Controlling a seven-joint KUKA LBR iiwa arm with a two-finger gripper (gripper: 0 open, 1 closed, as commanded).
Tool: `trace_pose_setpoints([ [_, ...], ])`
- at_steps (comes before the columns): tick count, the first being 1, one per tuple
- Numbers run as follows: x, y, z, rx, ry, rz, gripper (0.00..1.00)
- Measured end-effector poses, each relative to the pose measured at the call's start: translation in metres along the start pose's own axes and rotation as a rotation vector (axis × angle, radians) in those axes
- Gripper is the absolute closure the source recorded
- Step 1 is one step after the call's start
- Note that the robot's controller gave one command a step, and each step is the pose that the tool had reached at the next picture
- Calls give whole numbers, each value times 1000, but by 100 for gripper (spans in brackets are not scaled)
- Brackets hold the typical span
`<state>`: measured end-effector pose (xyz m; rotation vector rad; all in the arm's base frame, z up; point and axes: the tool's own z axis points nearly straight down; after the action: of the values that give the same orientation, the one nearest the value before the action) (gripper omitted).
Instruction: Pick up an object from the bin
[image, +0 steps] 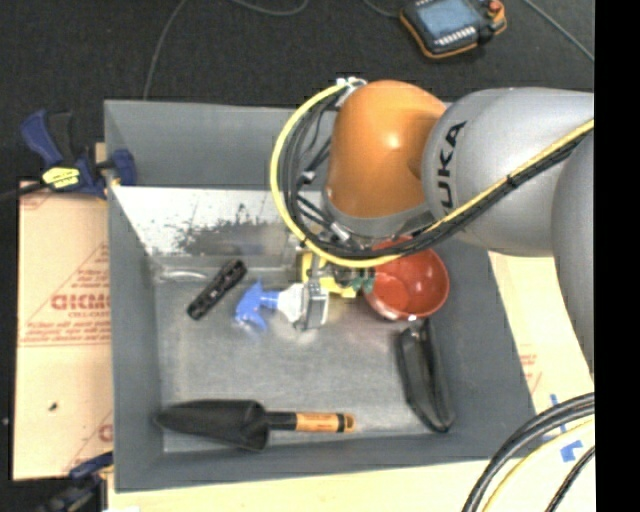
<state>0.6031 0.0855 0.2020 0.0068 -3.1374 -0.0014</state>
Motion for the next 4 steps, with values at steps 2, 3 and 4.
trace_pose_setpoints([
  [2,-52,-27,134,1,-7,-196,0],
  [3,-50,-20,131,1,-15,-453,0],
  [4,-34,-50,101,0,-10,-99,0],
])
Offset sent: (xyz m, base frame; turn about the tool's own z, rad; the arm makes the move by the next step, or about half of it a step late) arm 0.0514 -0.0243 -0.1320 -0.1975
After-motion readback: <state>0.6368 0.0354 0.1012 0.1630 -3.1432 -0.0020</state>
